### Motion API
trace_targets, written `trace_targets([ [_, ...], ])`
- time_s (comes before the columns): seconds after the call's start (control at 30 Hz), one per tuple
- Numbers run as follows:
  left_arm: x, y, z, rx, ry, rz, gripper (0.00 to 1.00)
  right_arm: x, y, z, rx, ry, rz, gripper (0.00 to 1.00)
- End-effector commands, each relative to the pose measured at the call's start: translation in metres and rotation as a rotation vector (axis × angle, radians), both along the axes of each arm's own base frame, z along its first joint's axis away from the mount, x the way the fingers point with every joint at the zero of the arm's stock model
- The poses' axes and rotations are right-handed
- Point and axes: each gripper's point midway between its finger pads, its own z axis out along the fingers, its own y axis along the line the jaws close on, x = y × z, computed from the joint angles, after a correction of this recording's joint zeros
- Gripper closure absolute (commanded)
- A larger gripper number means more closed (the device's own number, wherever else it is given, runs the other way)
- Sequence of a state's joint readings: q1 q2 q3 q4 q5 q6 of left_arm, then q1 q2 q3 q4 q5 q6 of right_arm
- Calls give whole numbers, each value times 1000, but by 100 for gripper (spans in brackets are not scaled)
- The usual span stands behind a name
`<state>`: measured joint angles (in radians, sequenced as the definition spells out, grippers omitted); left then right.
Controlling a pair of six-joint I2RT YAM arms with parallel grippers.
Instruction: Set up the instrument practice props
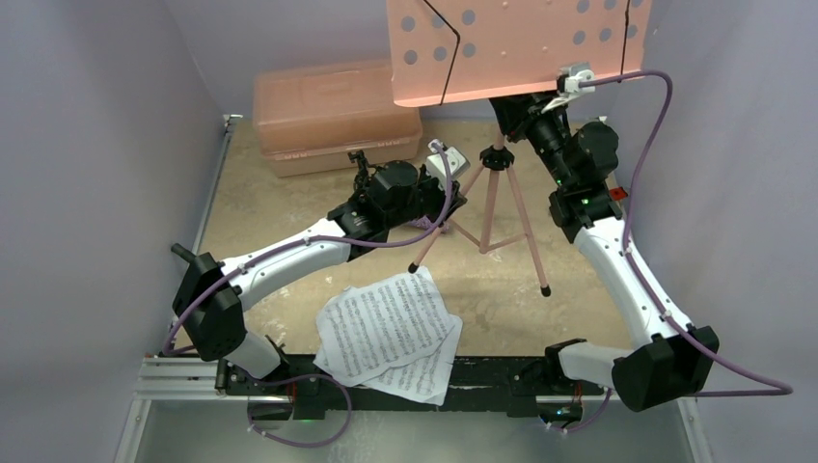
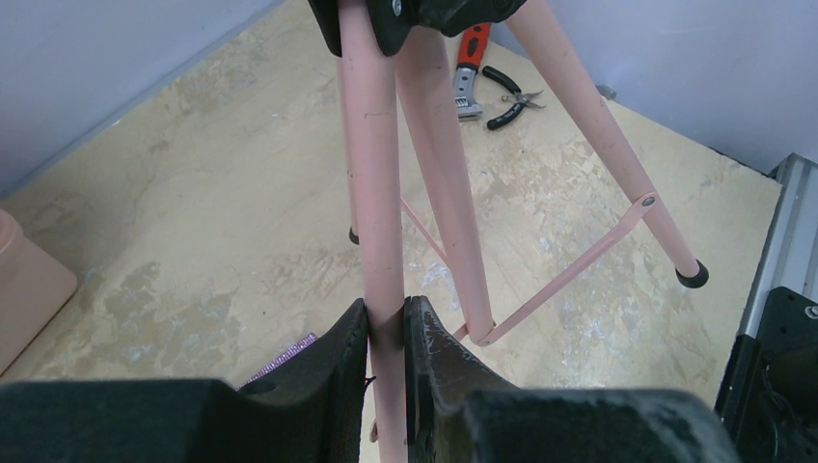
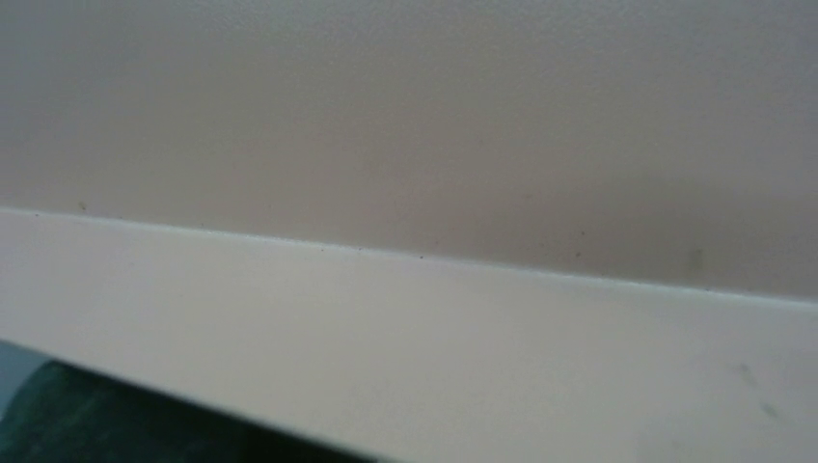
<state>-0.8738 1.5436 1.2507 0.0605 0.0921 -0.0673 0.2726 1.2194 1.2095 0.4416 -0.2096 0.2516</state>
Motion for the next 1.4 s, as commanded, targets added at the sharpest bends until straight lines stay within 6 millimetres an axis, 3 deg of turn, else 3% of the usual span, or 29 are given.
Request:
trace_targets([
  [0.0,3,5,10,0,-43,24,100,-95,-20,148,157,-528,45,100],
  [0.53,25,14,8,51,-160,105,100,-89,-6,128,98,-573,93,100],
  [0.97,48,20,-6,113,-193,201,100,-73,-2,89,60,-581,77,100],
  [1.37,63,24,-15,149,-193,242,100,-84,-9,83,13,-714,14,100],
])
